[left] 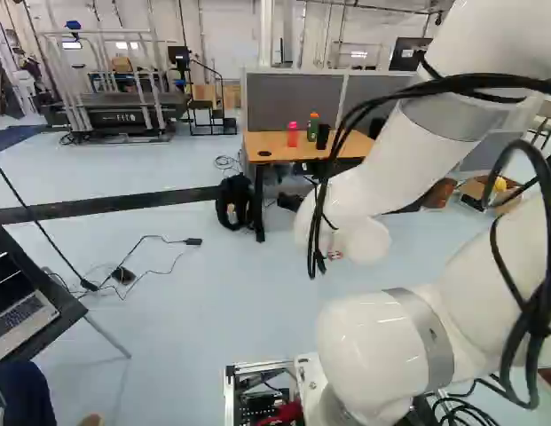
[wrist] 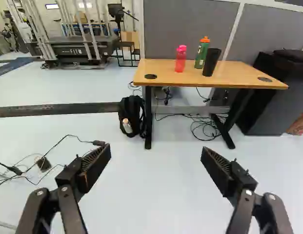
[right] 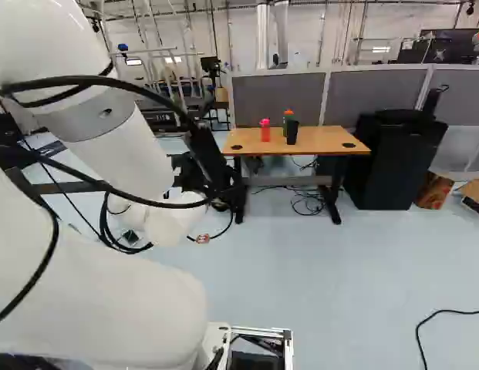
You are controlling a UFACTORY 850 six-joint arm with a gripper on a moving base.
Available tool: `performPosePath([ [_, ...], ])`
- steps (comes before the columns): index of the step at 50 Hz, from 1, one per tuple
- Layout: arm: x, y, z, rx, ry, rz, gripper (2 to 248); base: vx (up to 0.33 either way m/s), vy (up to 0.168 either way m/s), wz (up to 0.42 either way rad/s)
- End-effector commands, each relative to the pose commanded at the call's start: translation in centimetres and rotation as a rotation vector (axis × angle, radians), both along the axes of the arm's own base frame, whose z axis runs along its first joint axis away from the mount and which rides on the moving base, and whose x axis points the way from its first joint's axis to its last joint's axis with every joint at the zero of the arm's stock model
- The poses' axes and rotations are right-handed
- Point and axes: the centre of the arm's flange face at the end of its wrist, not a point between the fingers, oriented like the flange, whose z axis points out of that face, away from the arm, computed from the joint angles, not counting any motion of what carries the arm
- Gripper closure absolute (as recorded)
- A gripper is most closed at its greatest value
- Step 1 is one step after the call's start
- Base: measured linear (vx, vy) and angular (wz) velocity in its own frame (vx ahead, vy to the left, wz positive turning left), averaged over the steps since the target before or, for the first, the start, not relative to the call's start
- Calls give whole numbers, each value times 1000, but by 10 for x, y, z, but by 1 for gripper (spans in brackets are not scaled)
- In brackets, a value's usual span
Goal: Pick up the green bottle from the table
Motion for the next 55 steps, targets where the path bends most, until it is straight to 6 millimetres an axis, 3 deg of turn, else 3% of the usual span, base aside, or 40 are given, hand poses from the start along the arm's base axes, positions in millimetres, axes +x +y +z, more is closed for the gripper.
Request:
performPosePath([
  [21,0,0,0,0,0,0,3,152,1,-25],
  [55,0,0,0,0,0,0,3,250,-9,-19],
])
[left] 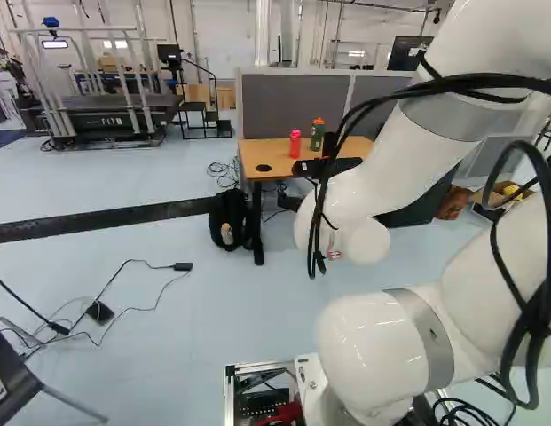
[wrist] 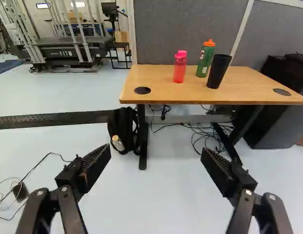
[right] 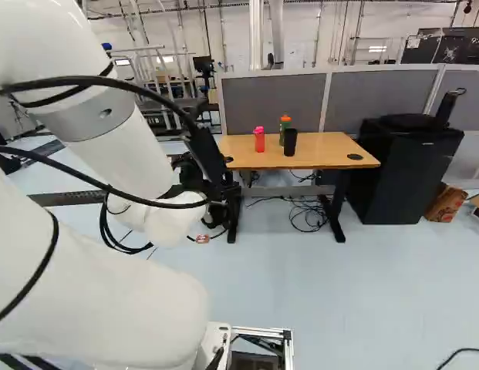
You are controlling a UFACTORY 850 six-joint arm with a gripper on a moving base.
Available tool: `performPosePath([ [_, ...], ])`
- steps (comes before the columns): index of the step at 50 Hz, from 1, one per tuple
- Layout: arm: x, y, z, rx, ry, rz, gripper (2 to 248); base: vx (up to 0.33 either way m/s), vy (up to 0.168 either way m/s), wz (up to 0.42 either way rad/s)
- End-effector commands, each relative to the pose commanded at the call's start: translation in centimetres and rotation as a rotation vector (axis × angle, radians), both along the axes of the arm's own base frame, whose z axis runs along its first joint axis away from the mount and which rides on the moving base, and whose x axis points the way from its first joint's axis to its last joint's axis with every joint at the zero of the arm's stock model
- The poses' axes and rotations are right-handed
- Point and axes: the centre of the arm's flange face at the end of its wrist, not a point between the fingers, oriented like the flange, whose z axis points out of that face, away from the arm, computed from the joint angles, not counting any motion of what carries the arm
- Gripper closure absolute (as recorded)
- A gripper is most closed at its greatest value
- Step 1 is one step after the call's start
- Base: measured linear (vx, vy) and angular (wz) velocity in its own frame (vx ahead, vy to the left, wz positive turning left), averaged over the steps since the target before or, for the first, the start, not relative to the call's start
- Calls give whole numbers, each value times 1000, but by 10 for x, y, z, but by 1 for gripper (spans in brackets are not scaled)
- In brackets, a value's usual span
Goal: Pick up the green bottle from the table
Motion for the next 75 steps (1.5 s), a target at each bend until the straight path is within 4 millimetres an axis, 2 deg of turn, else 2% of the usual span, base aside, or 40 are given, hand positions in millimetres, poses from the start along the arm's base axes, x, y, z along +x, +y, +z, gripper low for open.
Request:
performPosePath([
  [50,0,0,0,0,0,0,3,278,-27,-168],
  [75,0,0,0,0,0,0,3,299,-1,-47],
])
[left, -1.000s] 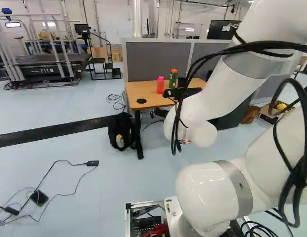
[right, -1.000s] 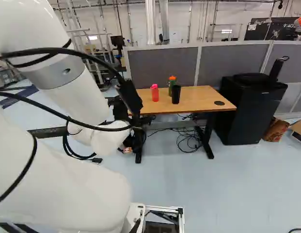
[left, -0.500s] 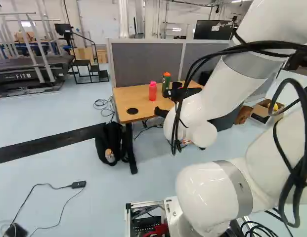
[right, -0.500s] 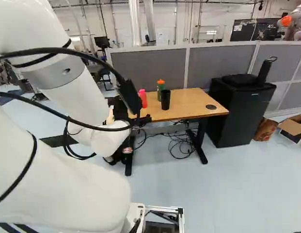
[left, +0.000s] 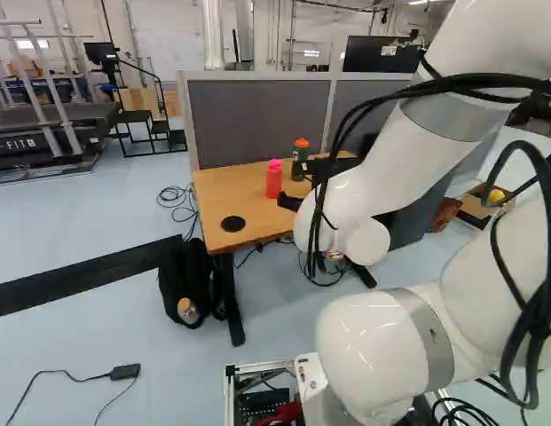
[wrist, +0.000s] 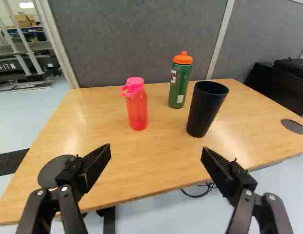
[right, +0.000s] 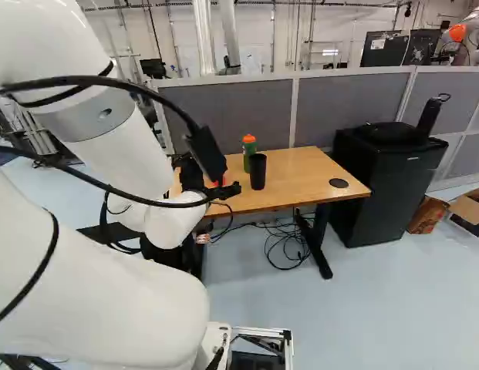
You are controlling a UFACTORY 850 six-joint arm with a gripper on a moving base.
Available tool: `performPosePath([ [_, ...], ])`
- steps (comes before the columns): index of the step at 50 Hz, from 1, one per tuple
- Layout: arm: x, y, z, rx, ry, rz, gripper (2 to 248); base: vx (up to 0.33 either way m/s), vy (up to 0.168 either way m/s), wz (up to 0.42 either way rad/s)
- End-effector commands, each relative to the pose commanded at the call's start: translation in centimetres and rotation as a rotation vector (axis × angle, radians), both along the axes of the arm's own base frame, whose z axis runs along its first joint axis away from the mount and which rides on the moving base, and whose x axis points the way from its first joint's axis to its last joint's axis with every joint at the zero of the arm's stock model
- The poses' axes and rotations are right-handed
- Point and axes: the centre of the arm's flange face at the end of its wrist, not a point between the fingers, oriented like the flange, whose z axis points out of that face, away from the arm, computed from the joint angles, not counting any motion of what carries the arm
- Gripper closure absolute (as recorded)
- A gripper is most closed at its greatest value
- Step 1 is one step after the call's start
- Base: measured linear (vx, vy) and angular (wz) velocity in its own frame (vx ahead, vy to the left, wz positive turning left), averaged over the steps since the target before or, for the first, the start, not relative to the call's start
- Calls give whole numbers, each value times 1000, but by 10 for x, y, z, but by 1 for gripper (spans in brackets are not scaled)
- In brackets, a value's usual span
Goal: Pick up the green bottle from the table
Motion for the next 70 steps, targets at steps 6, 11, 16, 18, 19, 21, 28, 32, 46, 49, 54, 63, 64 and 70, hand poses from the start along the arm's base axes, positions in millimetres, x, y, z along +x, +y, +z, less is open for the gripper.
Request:
performPosePath([
  [6,0,0,0,0,0,0,3,241,0,-31],
  [11,9,0,1,0,4,0,3,122,2,14],
  [16,12,0,2,0,5,0,3,18,-3,-3],
  [18,13,0,3,0,3,0,3,0,0,0],
  [19,13,0,3,0,1,0,3,0,0,0],
  [21,14,0,5,0,-3,-1,3,0,0,0],
  [28,15,0,10,0,-21,-1,3,0,0,0],
  [32,16,0,14,1,-33,-1,3,0,0,0],
  [46,23,-3,27,1,-71,-12,3,0,0,0],
  [49,26,-5,30,1,-78,-18,3,0,0,0],
  [54,34,-8,36,0,-89,-30,3,0,0,0],
  [63,49,-15,46,-1,-108,-51,3,0,0,0],
  [64,50,-16,47,-1,-110,-53,3,0,0,0],
  [70,61,-21,54,-2,-122,-66,3,0,0,0],
])
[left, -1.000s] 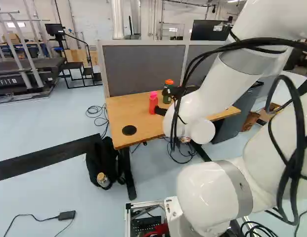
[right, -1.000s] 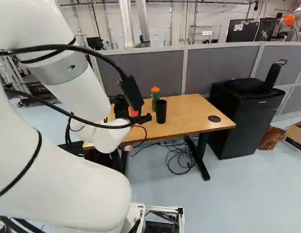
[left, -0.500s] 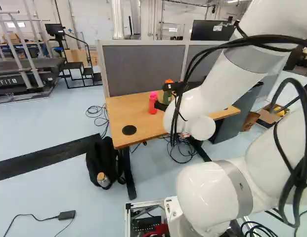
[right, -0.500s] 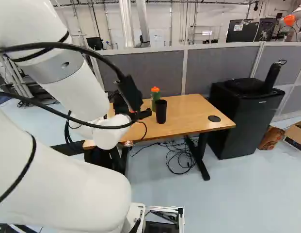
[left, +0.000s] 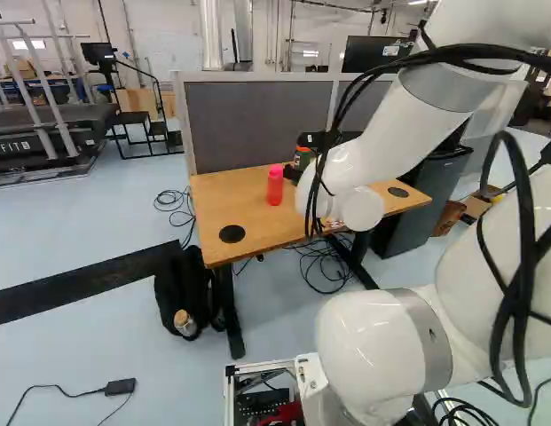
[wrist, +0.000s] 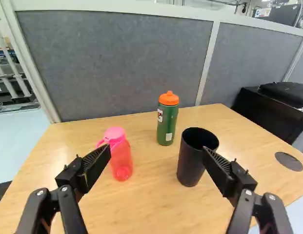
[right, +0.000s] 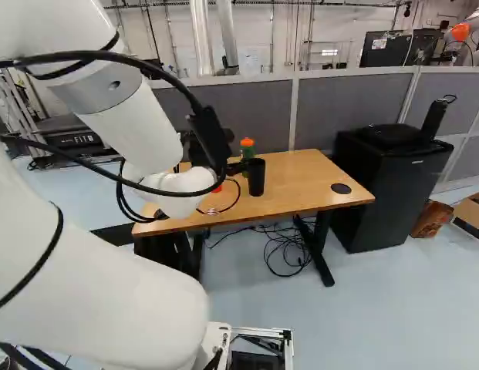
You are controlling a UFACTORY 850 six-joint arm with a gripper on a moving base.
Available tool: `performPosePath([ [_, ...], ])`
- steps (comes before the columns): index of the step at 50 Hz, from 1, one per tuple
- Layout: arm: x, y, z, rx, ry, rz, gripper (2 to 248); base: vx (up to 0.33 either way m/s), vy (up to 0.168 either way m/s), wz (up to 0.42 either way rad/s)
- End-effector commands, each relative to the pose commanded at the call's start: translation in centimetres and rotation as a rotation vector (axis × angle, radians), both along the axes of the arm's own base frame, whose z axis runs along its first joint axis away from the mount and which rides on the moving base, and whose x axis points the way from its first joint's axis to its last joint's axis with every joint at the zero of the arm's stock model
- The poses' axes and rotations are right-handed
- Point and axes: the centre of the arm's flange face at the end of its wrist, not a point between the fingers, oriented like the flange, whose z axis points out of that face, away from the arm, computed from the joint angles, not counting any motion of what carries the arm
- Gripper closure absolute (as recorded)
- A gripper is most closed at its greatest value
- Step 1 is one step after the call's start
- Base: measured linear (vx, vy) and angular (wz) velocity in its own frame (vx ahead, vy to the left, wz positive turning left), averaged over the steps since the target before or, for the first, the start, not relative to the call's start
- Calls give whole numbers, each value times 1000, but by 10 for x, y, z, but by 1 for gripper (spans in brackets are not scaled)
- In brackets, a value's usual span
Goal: Pick up the green bottle from the table
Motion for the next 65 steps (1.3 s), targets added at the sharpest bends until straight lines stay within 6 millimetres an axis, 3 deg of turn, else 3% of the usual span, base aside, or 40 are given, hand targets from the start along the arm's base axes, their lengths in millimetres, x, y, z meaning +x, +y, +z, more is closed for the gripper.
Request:
performPosePath([
  [65,120,-38,48,12,144,-71,3,0,0,0],
])
